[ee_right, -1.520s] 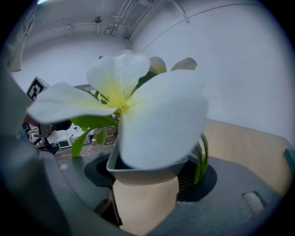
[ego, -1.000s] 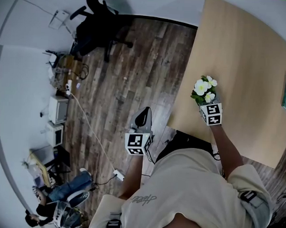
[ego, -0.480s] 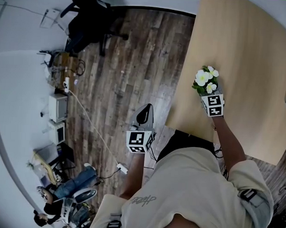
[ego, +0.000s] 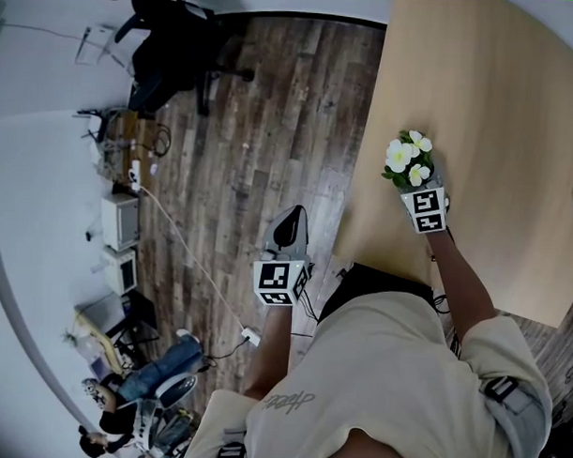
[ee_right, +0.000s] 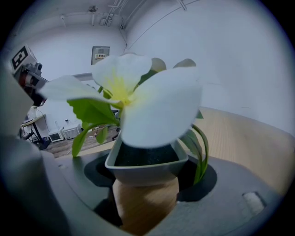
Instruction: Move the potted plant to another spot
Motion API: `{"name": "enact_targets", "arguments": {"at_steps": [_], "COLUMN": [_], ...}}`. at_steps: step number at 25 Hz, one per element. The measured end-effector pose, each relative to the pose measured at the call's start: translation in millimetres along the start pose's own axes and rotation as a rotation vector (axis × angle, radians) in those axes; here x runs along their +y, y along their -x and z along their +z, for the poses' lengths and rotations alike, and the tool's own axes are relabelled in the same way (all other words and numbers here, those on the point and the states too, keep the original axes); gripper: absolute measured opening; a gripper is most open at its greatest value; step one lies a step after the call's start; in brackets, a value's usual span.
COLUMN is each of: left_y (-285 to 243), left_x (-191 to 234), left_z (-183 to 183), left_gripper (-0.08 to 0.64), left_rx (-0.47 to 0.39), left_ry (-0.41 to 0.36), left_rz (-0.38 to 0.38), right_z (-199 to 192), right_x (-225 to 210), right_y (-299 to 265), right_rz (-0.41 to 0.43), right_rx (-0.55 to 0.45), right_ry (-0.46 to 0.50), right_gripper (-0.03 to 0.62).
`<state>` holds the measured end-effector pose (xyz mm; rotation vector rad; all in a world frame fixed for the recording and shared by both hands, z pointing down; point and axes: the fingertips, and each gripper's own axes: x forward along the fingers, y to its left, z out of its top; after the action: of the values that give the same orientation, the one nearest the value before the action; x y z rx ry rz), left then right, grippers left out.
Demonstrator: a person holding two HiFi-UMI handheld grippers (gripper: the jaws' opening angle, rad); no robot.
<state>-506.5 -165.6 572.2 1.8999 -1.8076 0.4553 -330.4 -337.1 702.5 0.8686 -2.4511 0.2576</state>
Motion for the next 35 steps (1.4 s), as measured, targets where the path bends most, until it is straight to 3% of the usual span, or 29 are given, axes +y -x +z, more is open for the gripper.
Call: {"name": "enact_targets", "arguments": {"at_steps": [16,27,30,31,32,35], "left_y": [4.8,11.7,23.8,27.2,29.7,35.4], "left_x": [-22.8,-53.7,-59.1,-60.8,-62.7,-68.7], "left_z": [14.4,15.6,24.3,26.8,28.0,26.0], "left_gripper": [0.018,0.018,0.017,0.018,0.018,0.018], "left_rx": [-0.04,-0.134,-0.157,-0.162,-0.165,-0.165], "left_ry": [-0.031,-0.038,-0.066,-0.075,-0.082,-0.091], "left_rz": [-0.029,-0.156,-0.18,-0.189,-0.199,-0.233], "right_z": [-14.5,-22.1,-13.8,-9.7,-6.6,-3.5], "right_x": [7.4,33.2,44.0,45.4,45.1,39.3], "right_y": [29.6,95.3,119.7,127.0,133.6,149.3], "right_rz": [0.03,0.017,0.008,0.0,-0.012,-0.058], "right_rx": [0.056,0.042,0.021,0.01,-0.001,-0.025], "right_ry": [-0.006,0.0,-0.008,-0.008,-0.007,-0.019], "right_gripper": [0.376,0.36,0.316,0.282,0.202,0.118]}}
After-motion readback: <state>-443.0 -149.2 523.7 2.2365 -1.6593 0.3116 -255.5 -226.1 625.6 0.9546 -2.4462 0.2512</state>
